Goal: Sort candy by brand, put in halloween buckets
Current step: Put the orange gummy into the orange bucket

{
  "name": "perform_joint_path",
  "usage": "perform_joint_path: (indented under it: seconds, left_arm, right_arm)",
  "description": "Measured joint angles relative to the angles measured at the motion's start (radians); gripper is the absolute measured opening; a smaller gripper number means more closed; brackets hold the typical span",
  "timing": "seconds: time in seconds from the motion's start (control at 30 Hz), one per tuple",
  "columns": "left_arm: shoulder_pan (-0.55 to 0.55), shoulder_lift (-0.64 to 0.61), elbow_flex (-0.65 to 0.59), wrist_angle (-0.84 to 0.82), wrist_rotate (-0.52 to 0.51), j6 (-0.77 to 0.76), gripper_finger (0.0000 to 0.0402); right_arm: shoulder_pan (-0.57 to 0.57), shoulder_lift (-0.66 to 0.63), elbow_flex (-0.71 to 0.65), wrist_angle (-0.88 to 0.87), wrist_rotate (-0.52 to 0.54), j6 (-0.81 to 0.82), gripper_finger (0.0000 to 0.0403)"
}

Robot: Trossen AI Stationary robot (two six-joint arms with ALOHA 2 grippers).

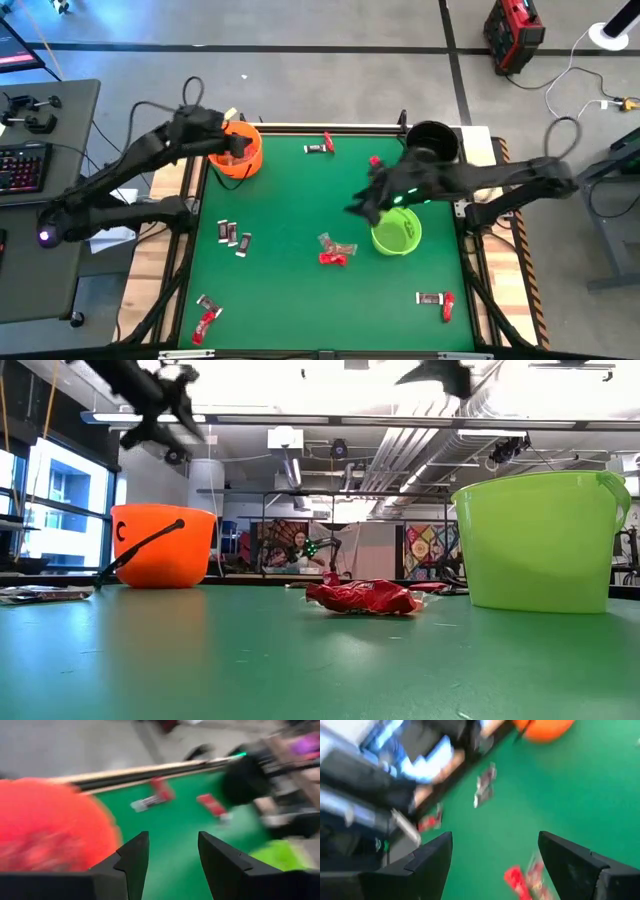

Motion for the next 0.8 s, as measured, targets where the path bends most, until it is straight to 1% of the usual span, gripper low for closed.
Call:
perform_joint_path:
  seconds: [0.07,0.17,0.3,0.43,0.53,0.6,0.73,0.8]
  left_arm:
    - [-0.077,-0.052,0.000,0.049,-0.001,-0.034,0.0162]
    - [-0.205,-0.113,0.000,0.115,-0.020,-0.081,0.0162]
    - [-0.378,-0.155,0.000,0.213,-0.096,-0.118,0.0158]
    - [-0.511,-0.160,0.000,0.310,-0.192,-0.099,0.0153]
    - [-0.568,-0.150,0.000,0.364,-0.256,-0.080,0.0150]
    - [-0.588,-0.145,0.000,0.384,-0.283,-0.065,0.0148]
    - [-0.599,-0.143,0.000,0.392,-0.297,-0.058,0.0147]
    - [-0.599,-0.143,0.000,0.392,-0.297,-0.057,0.0147]
  right_arm:
    - [0.001,0.092,0.022,-0.026,-0.044,0.002,0.0288]
    - [0.000,0.236,0.063,-0.082,-0.065,-0.018,0.0288]
    - [0.000,0.416,0.112,-0.091,-0.104,-0.020,0.0288]
    - [0.000,0.558,0.159,-0.098,-0.114,0.012,0.0288]
    - [0.000,0.645,0.179,-0.101,-0.113,0.053,0.0288]
    - [0.000,0.691,0.189,-0.101,-0.093,0.078,0.0288]
    - [0.000,0.756,0.203,-0.100,-0.069,0.111,0.0288]
    - [0.002,0.769,0.205,-0.092,-0.055,0.113,0.0288]
